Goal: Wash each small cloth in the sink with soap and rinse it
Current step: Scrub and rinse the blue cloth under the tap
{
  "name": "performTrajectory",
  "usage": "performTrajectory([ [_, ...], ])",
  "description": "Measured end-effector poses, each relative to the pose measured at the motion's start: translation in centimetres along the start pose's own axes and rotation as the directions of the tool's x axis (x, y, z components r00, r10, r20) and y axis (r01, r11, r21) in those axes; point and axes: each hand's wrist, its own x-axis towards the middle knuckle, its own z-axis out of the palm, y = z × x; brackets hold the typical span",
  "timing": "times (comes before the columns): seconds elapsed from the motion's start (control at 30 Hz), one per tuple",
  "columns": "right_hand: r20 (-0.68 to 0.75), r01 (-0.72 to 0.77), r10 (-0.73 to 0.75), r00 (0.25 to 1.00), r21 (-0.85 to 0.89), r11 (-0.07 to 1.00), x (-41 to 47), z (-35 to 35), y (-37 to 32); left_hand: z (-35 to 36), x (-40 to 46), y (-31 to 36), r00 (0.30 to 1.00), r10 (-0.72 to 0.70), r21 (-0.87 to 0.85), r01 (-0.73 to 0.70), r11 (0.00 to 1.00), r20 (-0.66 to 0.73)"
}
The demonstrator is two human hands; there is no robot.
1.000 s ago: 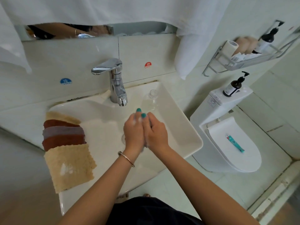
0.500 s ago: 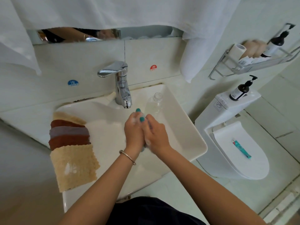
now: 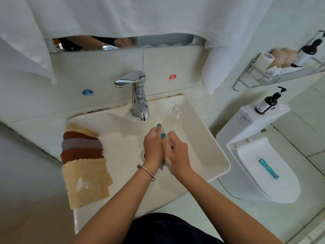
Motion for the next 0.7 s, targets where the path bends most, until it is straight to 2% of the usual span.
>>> performTrajectory([
  [0.03,0.027,0.084,-0.082,0.996,-0.081,0.993,0.2,0.1,0.5,-0.1,-0.2,-0.1,1.0,0.017,-0.005,-0.017,1.0,-0.003],
  [0.1,0.078,-0.079,0.086,0.993,-0.094,0.992,1.6,-0.5,0.6,0.3,-1.5,-0.4,0.994,0.083,0.042,-0.086,0.995,0.069],
  [0.17,-0.058,-0.142,0.138,0.989,-0.086,0.986,2.2,-0.6,0.2,0.7,-1.8,-0.1,0.991,0.095,0.071,-0.101,0.992,0.089],
  [0.2,-0.028,-0.161,0.161,0.987,-0.024,0.987,1.6,-0.4,-0.1,0.6,-1.1,0.1,0.997,0.062,0.047,-0.064,0.997,0.05],
  [0.27,0.064,-0.002,0.005,0.998,-0.053,0.999,0.6,-0.4,-0.4,0.1,0.3,0.5,1.0,0.0,-0.044,0.0,0.999,-0.018],
  [0.3,0.111,0.043,-0.033,0.993,-0.091,0.995,0.6,-0.6,-0.4,0.1,0.3,0.7,1.0,0.012,-0.049,-0.013,0.999,-0.015],
  [0.37,0.111,-0.107,0.123,0.986,-0.137,0.985,2.3,-1.7,-0.1,0.9,-0.4,1.0,0.991,0.105,0.04,-0.109,0.993,0.08],
  [0.4,0.043,-0.192,0.198,0.979,-0.122,0.974,3.3,-2.0,0.1,1.3,-0.8,1.4,0.982,0.134,0.076,-0.145,0.987,0.13],
  [0.43,0.001,-0.202,0.204,0.979,-0.14,0.969,3.5,-2.2,0.0,1.5,-0.8,1.8,0.98,0.14,0.093,-0.154,0.984,0.141],
  [0.47,0.013,-0.186,0.188,0.982,-0.095,0.978,2.9,-1.9,-0.2,1.5,-0.1,2.2,0.985,0.13,0.093,-0.141,0.986,0.116],
  [0.53,0.108,-0.02,0.03,0.994,-0.088,0.996,1.3,-1.8,-1.1,0.9,1.1,2.6,0.996,0.09,0.031,-0.091,0.995,0.025],
  [0.57,0.14,0.015,-0.001,0.99,-0.094,0.995,1.1,-1.8,-1.1,0.6,1.1,2.6,0.996,0.092,0.001,-0.092,0.996,0.007],
  [0.6,0.149,0.0,0.02,0.989,-0.131,0.991,1.5,-2.0,-1.0,0.6,0.5,2.4,0.993,0.114,0.002,-0.114,0.993,0.02],
  [0.7,0.033,-0.174,0.179,0.983,-0.121,0.977,3.1,-2.3,-0.6,1.2,-1.3,1.7,0.976,0.174,0.106,-0.188,0.976,0.127],
])
